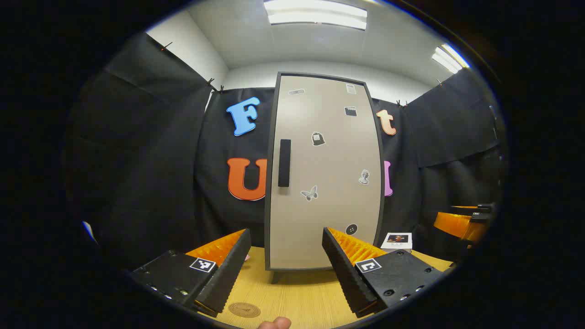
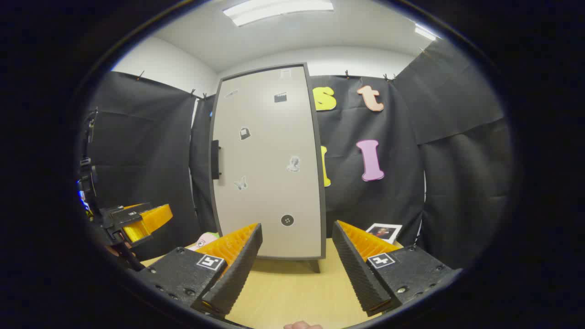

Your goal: Open the cabinet door with the right hand, grasp the bottle in the cabinet with the left hand and place it on the coaster, then close the cabinet door with the right hand.

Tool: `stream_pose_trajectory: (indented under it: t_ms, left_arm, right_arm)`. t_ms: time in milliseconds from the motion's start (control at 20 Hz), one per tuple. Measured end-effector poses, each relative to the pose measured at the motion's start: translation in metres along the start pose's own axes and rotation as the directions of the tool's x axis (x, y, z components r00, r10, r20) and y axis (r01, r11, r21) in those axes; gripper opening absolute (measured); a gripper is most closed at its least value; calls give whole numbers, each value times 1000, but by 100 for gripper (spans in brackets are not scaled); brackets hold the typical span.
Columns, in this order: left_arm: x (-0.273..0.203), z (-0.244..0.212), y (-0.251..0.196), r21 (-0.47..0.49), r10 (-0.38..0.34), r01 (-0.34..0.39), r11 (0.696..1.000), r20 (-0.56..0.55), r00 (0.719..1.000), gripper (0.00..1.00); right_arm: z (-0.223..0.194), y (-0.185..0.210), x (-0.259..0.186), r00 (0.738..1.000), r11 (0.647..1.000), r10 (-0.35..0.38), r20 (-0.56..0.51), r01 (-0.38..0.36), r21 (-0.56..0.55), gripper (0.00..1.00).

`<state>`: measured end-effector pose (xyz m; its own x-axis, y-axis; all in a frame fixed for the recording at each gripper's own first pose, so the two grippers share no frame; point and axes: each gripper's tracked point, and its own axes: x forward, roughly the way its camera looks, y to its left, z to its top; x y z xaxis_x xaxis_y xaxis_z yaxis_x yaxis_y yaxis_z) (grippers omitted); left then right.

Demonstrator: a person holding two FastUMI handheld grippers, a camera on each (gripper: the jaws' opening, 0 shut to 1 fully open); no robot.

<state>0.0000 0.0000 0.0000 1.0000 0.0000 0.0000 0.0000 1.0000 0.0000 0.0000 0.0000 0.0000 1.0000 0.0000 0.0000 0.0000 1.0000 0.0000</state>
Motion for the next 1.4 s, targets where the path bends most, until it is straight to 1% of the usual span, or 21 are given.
stream_pose_trajectory:
  t_ms: [100, 150, 200, 950, 1150, 1250, 1400]
  left_arm:
    - [1, 0, 0, 0, -2, 2, 1000, 3, 1000, 95]
    - [2, 0, -1, -1, -2, 2, 1000, 4, 1000, 95]
    - [3, -1, -1, -2, -2, 2, 1000, 3, 1000, 95]
    - [9, -8, 0, -7, -5, 5, 1000, -9, 1000, 95]
    - [12, -7, 2, -5, -5, 5, 1000, -5, 1000, 95]
    - [13, -7, 4, 0, -3, 3, 1000, -6, 1000, 95]
    - [12, -9, 3, 0, -3, 3, 1000, -10, 1000, 95]
  right_arm:
    - [0, 0, 1, 1000, 1000, 0, 0, 0, -1, 95]
    - [0, 0, 2, 1000, 1000, 0, 1, 0, -1, 99]
    - [0, 0, 3, 1000, 1000, 0, 1, 0, -1, 95]
    - [2, 0, 9, 1000, 1000, -4, 4, 4, -2, 95]
    - [8, 0, 13, 1000, 1000, -2, 17, 3, -25, 95]
    - [14, 3, 16, 1000, 999, 11, 25, -10, -47, 95]
    - [28, 15, 27, 997, 995, 61, 44, -57, -85, 95]
